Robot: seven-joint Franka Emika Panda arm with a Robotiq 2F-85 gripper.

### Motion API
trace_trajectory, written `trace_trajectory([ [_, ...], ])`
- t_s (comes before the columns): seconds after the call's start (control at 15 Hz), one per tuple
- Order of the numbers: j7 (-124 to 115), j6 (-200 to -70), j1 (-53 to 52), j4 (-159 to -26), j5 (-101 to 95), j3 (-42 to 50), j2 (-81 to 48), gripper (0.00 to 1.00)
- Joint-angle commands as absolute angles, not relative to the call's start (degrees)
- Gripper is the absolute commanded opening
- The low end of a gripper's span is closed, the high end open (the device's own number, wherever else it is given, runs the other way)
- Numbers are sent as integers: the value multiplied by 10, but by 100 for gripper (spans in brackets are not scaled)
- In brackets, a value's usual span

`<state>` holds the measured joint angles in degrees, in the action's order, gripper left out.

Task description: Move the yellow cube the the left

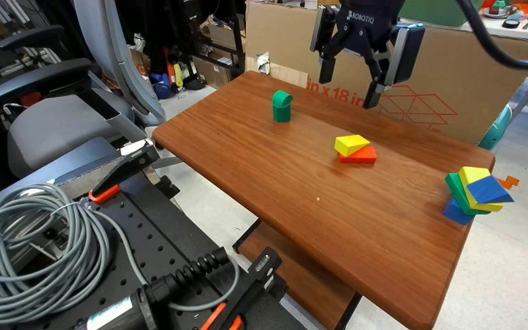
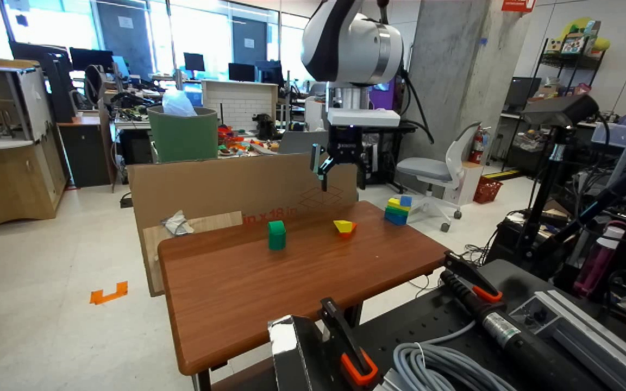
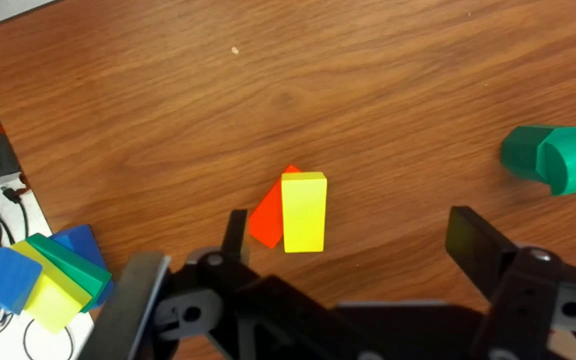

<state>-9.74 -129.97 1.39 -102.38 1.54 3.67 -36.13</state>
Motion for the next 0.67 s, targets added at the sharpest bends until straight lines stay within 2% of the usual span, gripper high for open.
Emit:
trace_trajectory([
  [0.0, -114, -1288, 15, -980, 18, 45, -404, 100],
  [0.6, -134, -1266, 12, -916, 9, 63, -485, 100],
])
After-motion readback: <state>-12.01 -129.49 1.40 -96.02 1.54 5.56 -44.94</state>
